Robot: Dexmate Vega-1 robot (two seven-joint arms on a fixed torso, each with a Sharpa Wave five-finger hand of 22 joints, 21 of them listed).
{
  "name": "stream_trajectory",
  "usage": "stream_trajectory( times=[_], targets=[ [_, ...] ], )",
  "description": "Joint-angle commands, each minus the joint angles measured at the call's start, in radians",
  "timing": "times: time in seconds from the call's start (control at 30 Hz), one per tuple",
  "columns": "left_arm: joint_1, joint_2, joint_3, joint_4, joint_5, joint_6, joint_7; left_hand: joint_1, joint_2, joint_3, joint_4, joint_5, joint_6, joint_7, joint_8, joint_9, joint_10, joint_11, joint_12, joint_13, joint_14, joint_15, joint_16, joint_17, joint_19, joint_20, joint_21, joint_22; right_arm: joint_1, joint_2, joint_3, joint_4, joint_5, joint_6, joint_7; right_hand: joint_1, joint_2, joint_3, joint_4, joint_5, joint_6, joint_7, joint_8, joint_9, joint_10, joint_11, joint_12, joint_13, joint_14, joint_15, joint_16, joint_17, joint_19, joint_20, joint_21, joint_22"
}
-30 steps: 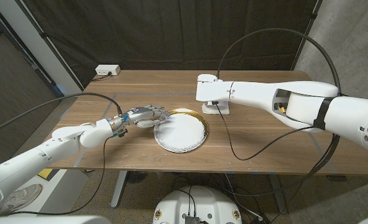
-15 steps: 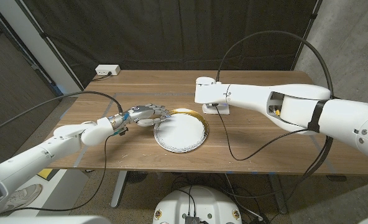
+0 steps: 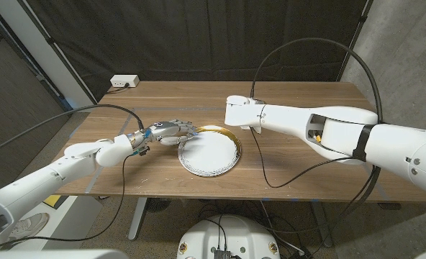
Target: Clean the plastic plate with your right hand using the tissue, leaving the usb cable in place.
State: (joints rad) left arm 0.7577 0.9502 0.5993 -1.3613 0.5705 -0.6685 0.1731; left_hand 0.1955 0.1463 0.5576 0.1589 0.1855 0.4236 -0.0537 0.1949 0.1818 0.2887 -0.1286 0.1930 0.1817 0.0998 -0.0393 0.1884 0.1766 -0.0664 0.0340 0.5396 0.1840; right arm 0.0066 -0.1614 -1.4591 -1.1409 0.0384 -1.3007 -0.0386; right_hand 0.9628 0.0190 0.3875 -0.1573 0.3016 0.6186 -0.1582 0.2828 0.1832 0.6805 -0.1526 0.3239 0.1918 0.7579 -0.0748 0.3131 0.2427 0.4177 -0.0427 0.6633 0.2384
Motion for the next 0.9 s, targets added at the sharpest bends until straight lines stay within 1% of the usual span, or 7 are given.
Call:
stream_trajectory(
  times=[0.03, 0.07, 0.13, 0.17, 0.3, 0.53, 0.9],
  targets=[
    [-0.007, -0.001, 0.007, -0.006, 0.005, 0.010, -0.009, -0.006, -0.001, 0.002, 0.003, 0.009, 0.003, -0.002, -0.001, -0.001, 0.003, 0.003, 0.002, -0.001, -0.002, -0.109, -0.003, 0.003, -0.005, -0.007, -0.001, 0.002, -0.075, -0.029, 0.060, -0.061, -0.061, 0.004, -0.124, 0.052, 0.024, -0.018, 0.001, -0.024, 0.120, -0.014, 0.018, 0.003, 0.115, 0.001, 0.024, 0.005, 0.082, -0.165, 0.034, 0.032, 0.015, -0.082, 0.054, 0.018],
    [-0.007, -0.002, 0.008, -0.007, 0.011, 0.012, -0.007, -0.008, -0.002, 0.002, 0.003, 0.009, 0.010, -0.001, 0.001, -0.001, 0.010, 0.004, 0.005, -0.001, -0.001, -0.109, -0.002, 0.003, -0.005, -0.006, -0.002, 0.002, -0.083, -0.036, 0.068, -0.074, -0.066, 0.004, -0.136, 0.061, 0.032, -0.024, 0.003, -0.033, 0.152, -0.018, 0.021, 0.004, 0.148, -0.010, 0.029, 0.006, 0.104, -0.166, 0.043, 0.042, 0.012, -0.083, 0.069, 0.023],
    [-0.008, -0.002, 0.010, -0.007, 0.015, 0.012, -0.007, -0.014, -0.003, 0.003, 0.004, 0.009, 0.034, 0.013, 0.009, 0.000, 0.035, 0.005, 0.013, 0.000, 0.008, -0.106, 0.000, 0.002, -0.003, -0.007, -0.003, 0.002, -0.095, -0.044, 0.077, -0.092, -0.077, 0.005, -0.156, 0.064, 0.053, -0.037, 0.014, -0.052, 0.250, -0.028, 0.041, 0.005, 0.207, -0.006, 0.037, 0.009, 0.151, -0.166, 0.064, 0.063, 0.017, -0.089, 0.097, 0.020],
    [-0.008, -0.002, 0.011, -0.010, 0.023, 0.015, -0.004, -0.016, -0.003, 0.003, 0.004, 0.009, 0.043, 0.013, 0.012, 0.000, 0.043, 0.001, 0.015, 0.000, 0.011, -0.106, 0.001, 0.002, -0.003, -0.007, -0.004, 0.002, -0.100, -0.047, 0.082, -0.099, -0.081, 0.004, -0.165, 0.064, 0.065, -0.040, 0.018, -0.059, 0.275, -0.029, 0.044, 0.005, 0.235, -0.020, 0.042, 0.011, 0.174, -0.165, 0.075, 0.073, 0.020, -0.092, 0.108, 0.017],
    [-0.008, 0.002, 0.016, -0.021, 0.048, 0.023, 0.004, -0.019, -0.003, 0.005, 0.004, 0.010, 0.051, 0.011, 0.013, 0.000, 0.049, -0.004, 0.015, 0.000, 0.014, -0.097, 0.001, 0.002, -0.005, -0.005, -0.006, 0.001, -0.115, -0.059, 0.097, -0.127, -0.095, -0.003, -0.189, 0.081, 0.090, -0.048, 0.015, -0.080, 0.341, -0.028, 0.057, 0.009, 0.306, -0.018, 0.062, 0.028, 0.229, -0.166, 0.106, 0.105, 0.026, -0.099, 0.139, 0.011],
    [-0.003, 0.012, 0.025, -0.045, 0.089, 0.035, 0.012, -0.022, -0.001, 0.008, 0.004, 0.010, 0.054, 0.003, 0.012, -0.001, 0.049, -0.007, 0.013, 0.000, 0.014, -0.091, 0.000, 0.002, -0.008, -0.001, -0.010, 0.001, -0.143, -0.077, 0.121, -0.183, -0.123, -0.016, -0.239, 0.098, 0.107, -0.056, 0.011, -0.099, 0.391, -0.025, 0.065, 0.011, 0.363, -0.017, 0.078, 0.042, 0.280, -0.165, 0.137, 0.139, 0.026, -0.109, 0.171, 0.007],
    [0.004, 0.028, 0.042, -0.083, 0.149, 0.070, 0.015, -0.037, -0.002, 0.018, 0.004, 0.011, 0.138, 0.011, 0.030, -0.001, 0.120, 0.000, 0.028, 0.000, 0.041, -0.093, 0.006, 0.003, -0.008, 0.001, -0.018, 0.001, -0.164, -0.100, 0.130, -0.272, -0.160, -0.056, -0.299, 0.106, 0.109, -0.058, 0.009, -0.105, 0.405, -0.024, 0.065, 0.011, 0.369, -0.018, 0.077, 0.049, 0.287, -0.165, 0.142, 0.151, 0.027, -0.113, 0.188, 0.007]
  ],
)
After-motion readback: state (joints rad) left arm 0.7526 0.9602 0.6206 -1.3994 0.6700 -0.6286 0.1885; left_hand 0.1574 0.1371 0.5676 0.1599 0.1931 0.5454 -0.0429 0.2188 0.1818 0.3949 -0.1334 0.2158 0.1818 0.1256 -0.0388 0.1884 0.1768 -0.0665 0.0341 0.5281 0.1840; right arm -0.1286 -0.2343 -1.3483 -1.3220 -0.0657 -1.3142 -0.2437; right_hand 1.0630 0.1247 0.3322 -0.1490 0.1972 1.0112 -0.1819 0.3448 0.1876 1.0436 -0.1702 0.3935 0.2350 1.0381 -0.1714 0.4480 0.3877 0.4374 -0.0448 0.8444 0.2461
